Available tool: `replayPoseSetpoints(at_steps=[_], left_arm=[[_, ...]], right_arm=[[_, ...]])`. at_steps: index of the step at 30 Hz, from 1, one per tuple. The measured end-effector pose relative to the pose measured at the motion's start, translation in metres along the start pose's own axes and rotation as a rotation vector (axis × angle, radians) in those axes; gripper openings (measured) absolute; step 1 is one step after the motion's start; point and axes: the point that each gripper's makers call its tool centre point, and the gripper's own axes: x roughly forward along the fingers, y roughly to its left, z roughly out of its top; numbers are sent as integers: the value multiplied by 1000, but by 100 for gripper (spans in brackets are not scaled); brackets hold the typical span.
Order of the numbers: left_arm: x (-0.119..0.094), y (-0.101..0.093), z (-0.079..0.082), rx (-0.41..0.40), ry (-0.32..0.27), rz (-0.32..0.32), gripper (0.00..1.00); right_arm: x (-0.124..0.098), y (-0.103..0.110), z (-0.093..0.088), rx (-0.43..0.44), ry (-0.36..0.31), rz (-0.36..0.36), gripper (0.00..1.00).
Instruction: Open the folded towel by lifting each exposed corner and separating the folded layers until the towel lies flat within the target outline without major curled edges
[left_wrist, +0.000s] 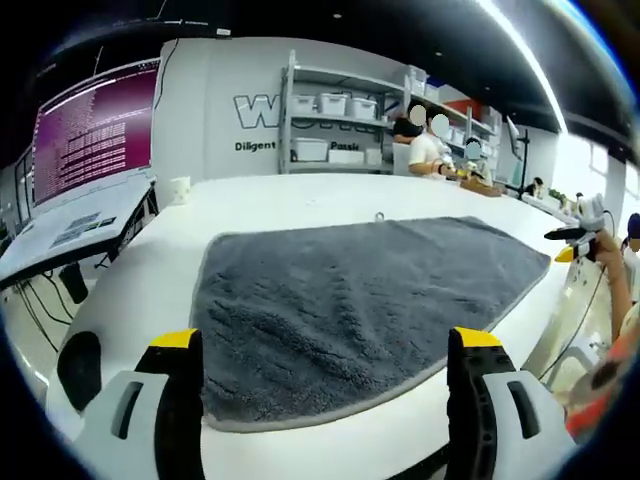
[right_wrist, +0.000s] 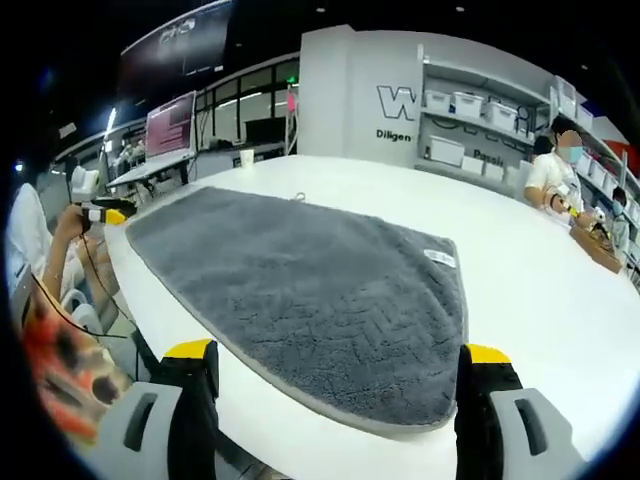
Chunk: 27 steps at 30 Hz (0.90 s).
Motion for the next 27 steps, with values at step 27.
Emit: replayPoseSetpoints(at_steps=[27], left_arm=[[-58,11,-30,-85,19,24,99]], right_arm=[[-38,27,11,-66,-23,-27,99]])
